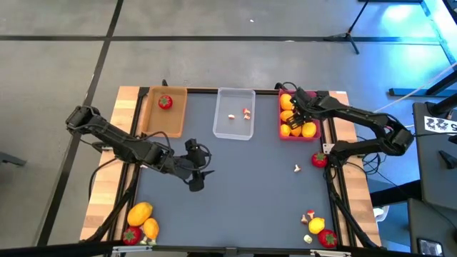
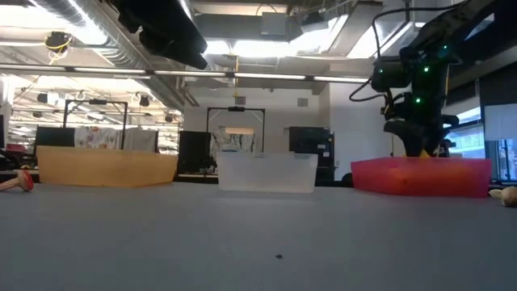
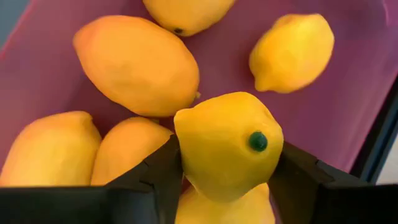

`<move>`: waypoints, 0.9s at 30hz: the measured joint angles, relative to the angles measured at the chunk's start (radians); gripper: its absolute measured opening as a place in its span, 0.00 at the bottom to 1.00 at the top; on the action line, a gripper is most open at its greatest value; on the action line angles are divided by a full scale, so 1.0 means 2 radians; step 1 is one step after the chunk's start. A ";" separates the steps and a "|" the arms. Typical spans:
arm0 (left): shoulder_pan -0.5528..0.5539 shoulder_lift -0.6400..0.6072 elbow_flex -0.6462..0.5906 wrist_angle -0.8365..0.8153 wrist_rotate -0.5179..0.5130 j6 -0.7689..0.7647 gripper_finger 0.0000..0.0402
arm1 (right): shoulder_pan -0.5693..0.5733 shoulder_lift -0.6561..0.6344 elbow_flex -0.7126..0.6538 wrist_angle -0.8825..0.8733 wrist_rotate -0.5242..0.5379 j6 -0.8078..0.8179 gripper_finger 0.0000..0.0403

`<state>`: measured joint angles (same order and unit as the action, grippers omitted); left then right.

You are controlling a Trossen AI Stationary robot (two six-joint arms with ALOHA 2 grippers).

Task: Sort produce into baskets
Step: Put the lemon into the pink bin, then put the mushroom into the transparent bin

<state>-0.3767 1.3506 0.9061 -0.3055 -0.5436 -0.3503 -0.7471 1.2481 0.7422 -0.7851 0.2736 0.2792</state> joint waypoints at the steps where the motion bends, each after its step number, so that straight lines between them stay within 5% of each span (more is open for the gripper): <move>1: 0.000 0.000 0.000 0.000 0.000 0.005 0.73 | 0.000 0.003 0.000 0.004 0.001 0.000 0.53; 11: 0.000 0.000 0.000 0.004 0.000 0.018 0.73 | 0.001 0.009 0.020 -0.020 0.008 -0.013 0.77; 17: 0.000 0.000 0.000 0.005 -0.011 0.014 0.73 | 0.033 -0.021 0.075 -0.084 -0.020 -0.010 0.77; 27: 0.000 0.000 0.000 0.004 -0.011 0.013 0.73 | 0.179 -0.058 0.102 -0.144 -0.076 0.066 0.72</move>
<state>-0.3767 1.3510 0.9062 -0.2966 -0.5663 -0.3237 -0.3901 1.1320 0.9463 -1.0736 0.1209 0.4108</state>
